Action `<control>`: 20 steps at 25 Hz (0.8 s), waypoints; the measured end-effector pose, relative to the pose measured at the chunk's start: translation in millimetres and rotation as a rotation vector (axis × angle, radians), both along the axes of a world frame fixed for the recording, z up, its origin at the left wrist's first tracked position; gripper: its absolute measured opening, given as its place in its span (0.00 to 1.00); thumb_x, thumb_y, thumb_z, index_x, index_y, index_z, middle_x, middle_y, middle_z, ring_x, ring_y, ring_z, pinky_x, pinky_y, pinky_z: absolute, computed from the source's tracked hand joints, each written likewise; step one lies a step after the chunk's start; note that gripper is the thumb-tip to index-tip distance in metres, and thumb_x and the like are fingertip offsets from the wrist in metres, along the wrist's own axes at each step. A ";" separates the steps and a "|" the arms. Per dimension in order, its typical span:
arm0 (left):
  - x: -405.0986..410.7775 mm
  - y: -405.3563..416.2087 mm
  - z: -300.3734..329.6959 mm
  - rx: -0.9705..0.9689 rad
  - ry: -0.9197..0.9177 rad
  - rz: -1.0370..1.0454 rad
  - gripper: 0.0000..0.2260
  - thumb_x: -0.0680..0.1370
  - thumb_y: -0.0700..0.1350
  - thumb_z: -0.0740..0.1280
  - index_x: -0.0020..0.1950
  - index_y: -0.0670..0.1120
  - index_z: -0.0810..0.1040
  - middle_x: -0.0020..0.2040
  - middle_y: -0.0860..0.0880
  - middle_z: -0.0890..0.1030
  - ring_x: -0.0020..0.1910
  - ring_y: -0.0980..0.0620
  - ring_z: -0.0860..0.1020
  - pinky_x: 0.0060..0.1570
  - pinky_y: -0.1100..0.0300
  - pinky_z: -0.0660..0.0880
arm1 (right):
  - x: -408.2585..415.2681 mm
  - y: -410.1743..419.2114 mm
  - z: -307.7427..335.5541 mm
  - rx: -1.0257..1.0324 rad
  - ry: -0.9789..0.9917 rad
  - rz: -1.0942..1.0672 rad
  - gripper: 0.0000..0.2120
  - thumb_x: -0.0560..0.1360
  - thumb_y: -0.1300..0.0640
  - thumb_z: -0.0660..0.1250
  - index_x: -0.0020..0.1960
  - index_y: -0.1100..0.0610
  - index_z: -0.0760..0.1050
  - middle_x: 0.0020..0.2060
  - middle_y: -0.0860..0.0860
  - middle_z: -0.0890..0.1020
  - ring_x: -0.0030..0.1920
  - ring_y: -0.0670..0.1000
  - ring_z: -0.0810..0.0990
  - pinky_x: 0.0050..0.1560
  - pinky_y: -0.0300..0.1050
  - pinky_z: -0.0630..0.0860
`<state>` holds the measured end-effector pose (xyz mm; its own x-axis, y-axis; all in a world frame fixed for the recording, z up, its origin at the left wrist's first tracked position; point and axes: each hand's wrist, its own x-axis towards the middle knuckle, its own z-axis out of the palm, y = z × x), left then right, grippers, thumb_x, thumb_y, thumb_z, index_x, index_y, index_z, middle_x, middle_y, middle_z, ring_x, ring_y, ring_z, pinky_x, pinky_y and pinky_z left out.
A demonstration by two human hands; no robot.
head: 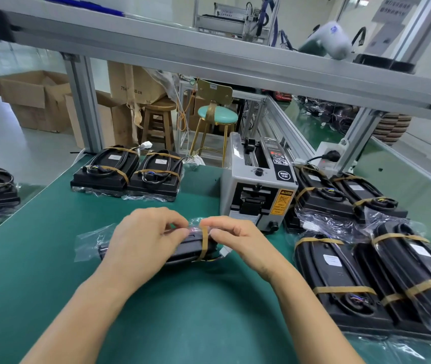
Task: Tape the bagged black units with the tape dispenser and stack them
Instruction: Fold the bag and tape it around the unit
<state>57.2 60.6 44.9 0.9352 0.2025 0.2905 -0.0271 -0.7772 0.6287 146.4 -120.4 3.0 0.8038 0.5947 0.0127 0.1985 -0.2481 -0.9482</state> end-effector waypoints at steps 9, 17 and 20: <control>11.5 -5.6 -5.5 0.297 -0.104 0.103 0.07 0.80 0.46 0.62 0.44 0.47 0.77 0.37 0.48 0.81 0.36 0.40 0.75 0.36 0.56 0.64 | -7.0 17.5 -8.5 0.125 -0.014 -0.233 0.09 0.77 0.59 0.65 0.45 0.56 0.84 0.44 0.46 0.86 0.48 0.40 0.81 0.49 0.29 0.73; -3.2 8.4 -2.6 0.162 -0.031 -0.047 0.05 0.74 0.48 0.69 0.47 0.58 0.80 0.44 0.62 0.81 0.44 0.49 0.80 0.41 0.56 0.74 | -8.2 28.0 -1.8 0.146 0.106 -0.325 0.10 0.75 0.63 0.64 0.42 0.56 0.83 0.37 0.44 0.83 0.28 0.35 0.74 0.29 0.23 0.65; -16.2 9.5 -7.5 0.312 -0.012 -0.072 0.18 0.64 0.54 0.77 0.52 0.60 0.79 0.48 0.64 0.82 0.42 0.50 0.82 0.34 0.62 0.68 | -12.1 27.1 -3.3 0.188 0.096 -0.335 0.09 0.76 0.61 0.65 0.43 0.53 0.82 0.39 0.42 0.83 0.33 0.34 0.77 0.34 0.23 0.68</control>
<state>41.0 70.2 37.5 0.9399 0.0357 0.3397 -0.0947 -0.9282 0.3597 134.3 -93.2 -0.3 0.9559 0.2935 0.0112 0.0437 -0.1046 -0.9936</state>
